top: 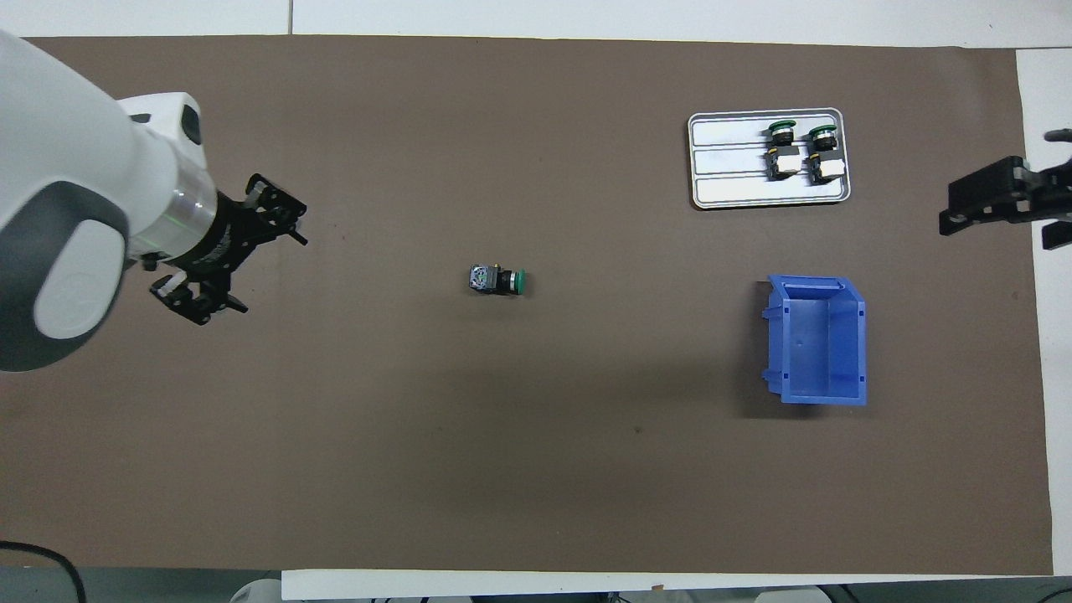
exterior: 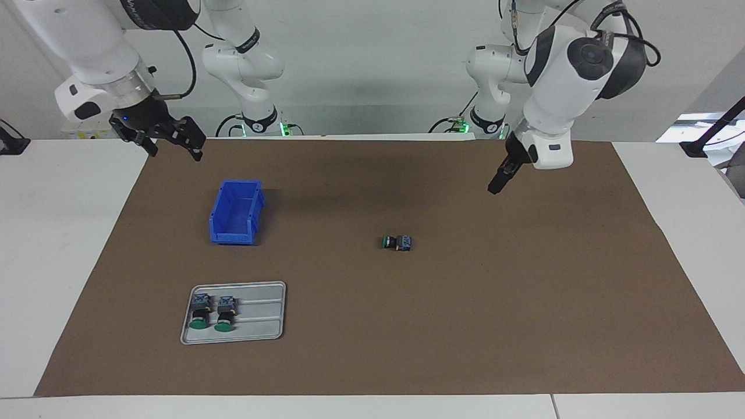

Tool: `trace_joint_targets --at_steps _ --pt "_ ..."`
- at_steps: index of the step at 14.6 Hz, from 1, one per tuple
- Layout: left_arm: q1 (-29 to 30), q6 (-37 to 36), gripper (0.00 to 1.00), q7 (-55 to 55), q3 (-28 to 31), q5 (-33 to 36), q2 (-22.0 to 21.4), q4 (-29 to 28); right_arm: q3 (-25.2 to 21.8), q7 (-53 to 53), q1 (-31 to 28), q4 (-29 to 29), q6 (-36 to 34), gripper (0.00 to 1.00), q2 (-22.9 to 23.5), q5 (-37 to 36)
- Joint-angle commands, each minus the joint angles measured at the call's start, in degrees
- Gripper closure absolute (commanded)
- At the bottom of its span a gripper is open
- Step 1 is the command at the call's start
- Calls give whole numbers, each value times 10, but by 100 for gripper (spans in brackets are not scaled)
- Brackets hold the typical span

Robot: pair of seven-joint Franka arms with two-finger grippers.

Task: Place and press button with both arms
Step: 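Move the left gripper over the black button at the table center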

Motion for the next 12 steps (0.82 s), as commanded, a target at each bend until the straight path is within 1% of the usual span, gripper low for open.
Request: trace_joint_targets --at_steps 1,2,4,6,9,12 --pt "-42 54 1 -113 7 -5 32 -4 -14 -27 5 -55 16 0 -38 -9" --pt "-66 78 2 -168 7 -5 49 -7 -22 -27 7 -58 12 0 -42 -9" --pt "-97 121 3 -243 8 -5 73 -13 -30 -30 13 -65 18 0 -50 -9" --pt "-126 163 3 -279 8 -5 86 -31 -52 -26 37 -77 15 0 -54 -8" --pt "-150 219 5 -346 7 -5 123 -27 -57 -31 38 -77 16 0 -54 -7" --pt "-176 245 6 -387 9 -4 157 -26 -74 -59 49 -73 16 0 -54 -10"
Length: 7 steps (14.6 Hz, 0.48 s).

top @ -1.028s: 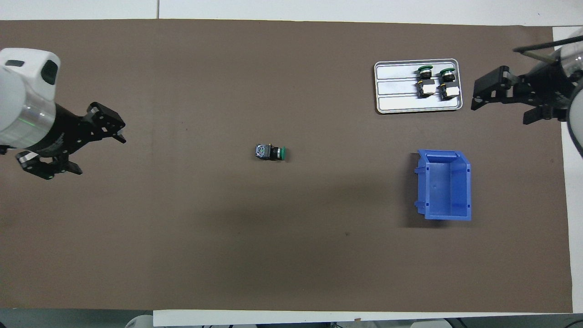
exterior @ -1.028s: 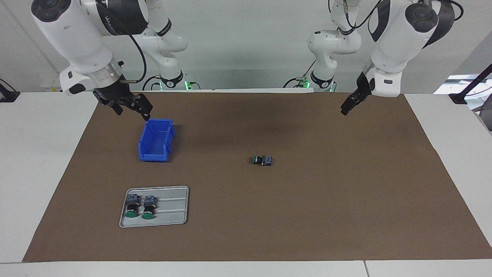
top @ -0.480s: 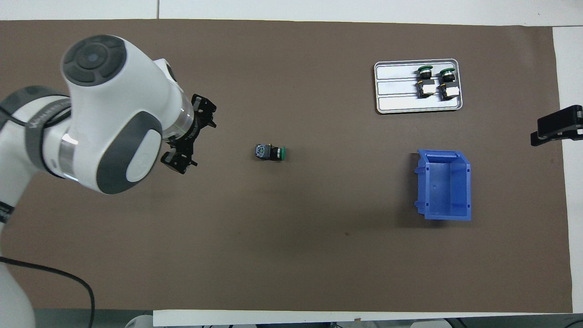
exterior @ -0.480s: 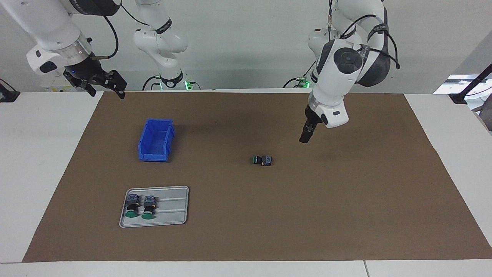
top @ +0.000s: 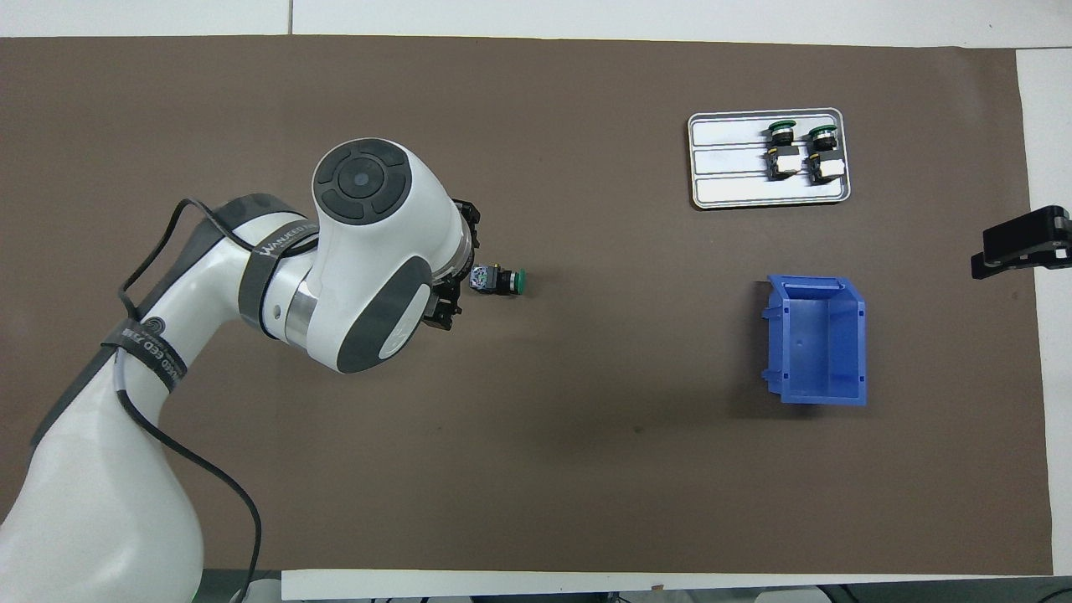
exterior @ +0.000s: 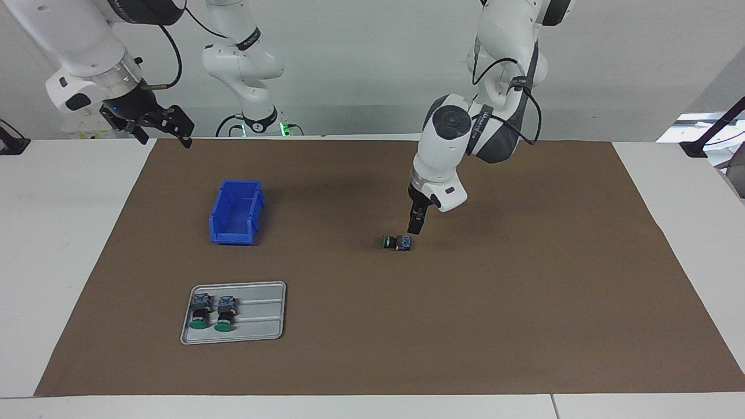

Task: Place and press button with both arms
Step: 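Move the left gripper over the black button at the table center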

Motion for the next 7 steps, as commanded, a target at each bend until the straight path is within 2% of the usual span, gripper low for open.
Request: trace_joint_targets --at_steps 1,7 --pt "-27 38 6 -38 9 -1 31 -2 -31 -41 7 -21 11 0 -18 -9" --pt "-40 74 7 -54 11 3 61 1 -58 -48 13 -20 10 0 -16 -7"
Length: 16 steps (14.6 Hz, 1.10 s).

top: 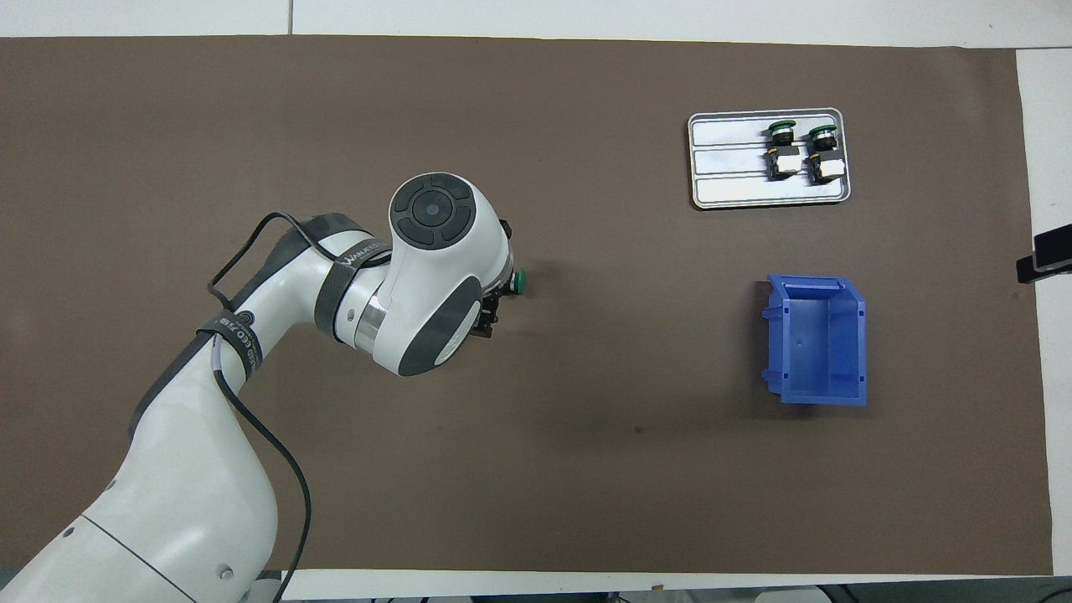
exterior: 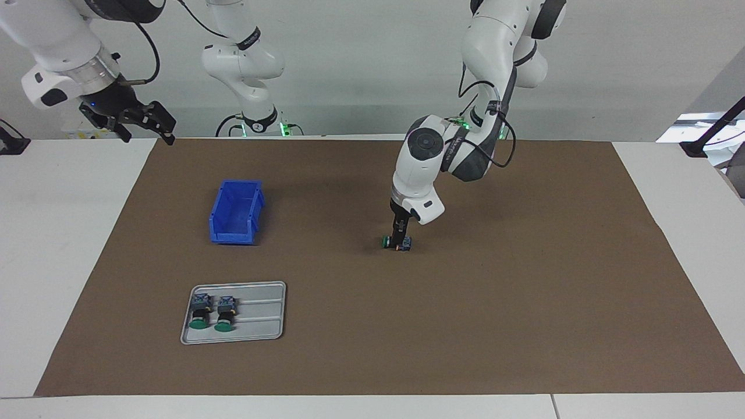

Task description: Place and press button with both arms

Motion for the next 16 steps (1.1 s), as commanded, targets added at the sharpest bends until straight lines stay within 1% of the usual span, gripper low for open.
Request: trace_joint_targets --at_steps 1,5,8,12,14,16 --pt "-11 21 7 -12 11 3 15 2 -6 -6 9 -22 9 0 -8 -3" --pt "-19 42 7 -15 11 4 34 2 -3 -8 12 -24 -2 0 -9 -1" --pt "-19 58 13 -21 11 4 36 -1 -3 -7 9 -24 -2 0 -9 -1" --pt "-19 56 38 -21 11 5 44 0 -3 -7 11 -24 -2 0 -9 -1" --pt "-20 58 59 -23 11 4 44 2 -3 -7 11 -24 -1 0 -9 -1" --pt "-20 57 72 -22 11 4 44 2 -3 -7 11 -24 -2 0 -9 -1"
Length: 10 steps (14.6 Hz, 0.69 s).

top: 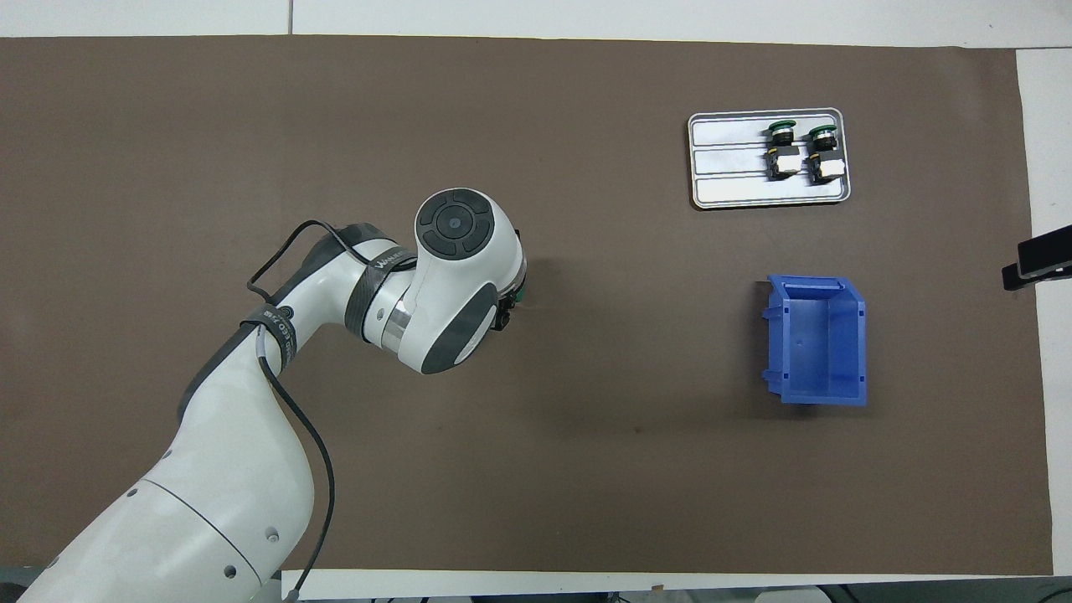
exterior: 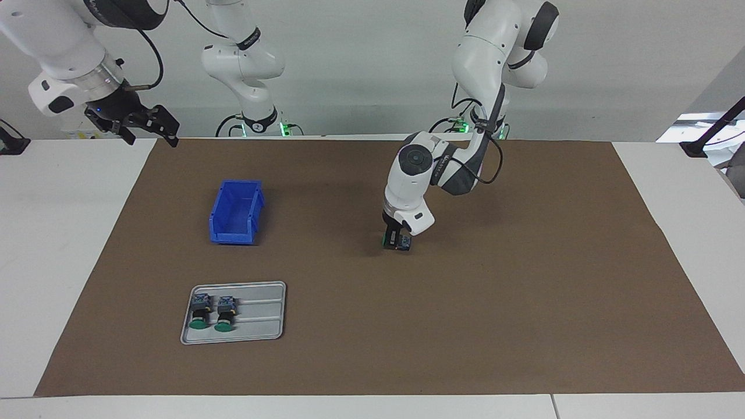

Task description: Place and press button with both arms

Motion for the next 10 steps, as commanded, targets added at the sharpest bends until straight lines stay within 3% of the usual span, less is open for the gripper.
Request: trace_joint_targets --at_steps 1,4,7,10 --pt "-11 8 77 -11 10 4 3 2 -1 -7 -1 -11 0 0 -9 -1" --pt "-11 -3 88 -10 11 4 3 14 -1 -7 -1 -11 0 0 -9 -1" --pt "-4 -18 91 -10 13 4 -5 29 -1 -7 -1 -11 0 0 -9 -1" --pt "17 -25 91 -3 11 3 -56 5 -1 -7 -1 -11 0 0 -9 -1"
